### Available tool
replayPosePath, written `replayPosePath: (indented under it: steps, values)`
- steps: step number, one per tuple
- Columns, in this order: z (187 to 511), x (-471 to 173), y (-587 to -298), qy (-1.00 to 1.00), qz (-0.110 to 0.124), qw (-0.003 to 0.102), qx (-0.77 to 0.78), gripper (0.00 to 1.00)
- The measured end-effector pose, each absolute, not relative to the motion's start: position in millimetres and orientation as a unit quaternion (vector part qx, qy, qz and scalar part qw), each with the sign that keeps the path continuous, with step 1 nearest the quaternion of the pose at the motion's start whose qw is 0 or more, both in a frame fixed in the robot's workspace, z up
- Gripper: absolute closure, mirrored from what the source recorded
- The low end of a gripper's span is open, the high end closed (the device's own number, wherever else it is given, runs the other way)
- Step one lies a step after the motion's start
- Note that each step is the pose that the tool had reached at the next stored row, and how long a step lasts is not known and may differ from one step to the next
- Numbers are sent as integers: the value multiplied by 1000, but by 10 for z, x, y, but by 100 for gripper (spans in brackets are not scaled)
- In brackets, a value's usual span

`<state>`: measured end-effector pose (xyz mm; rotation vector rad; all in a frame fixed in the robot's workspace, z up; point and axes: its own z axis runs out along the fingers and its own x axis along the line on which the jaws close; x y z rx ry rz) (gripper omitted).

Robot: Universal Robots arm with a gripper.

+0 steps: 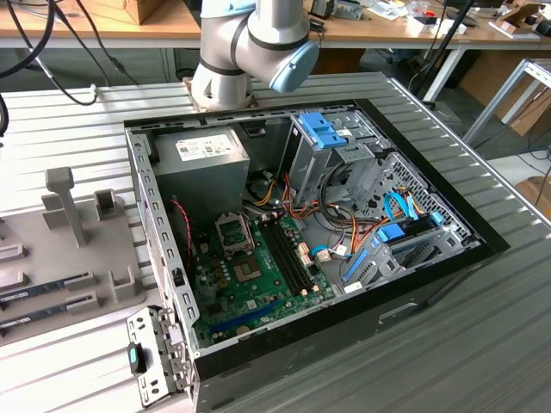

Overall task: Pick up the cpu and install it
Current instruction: 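Pick up the cpu and move it towards the insertion slot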

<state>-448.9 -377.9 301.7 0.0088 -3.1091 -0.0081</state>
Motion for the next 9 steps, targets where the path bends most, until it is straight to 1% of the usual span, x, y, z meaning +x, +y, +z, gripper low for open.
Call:
replayPosePath:
  steps: [9]
  values:
    - [3051,-4490,-3779,-1000,-3,16,3,53]
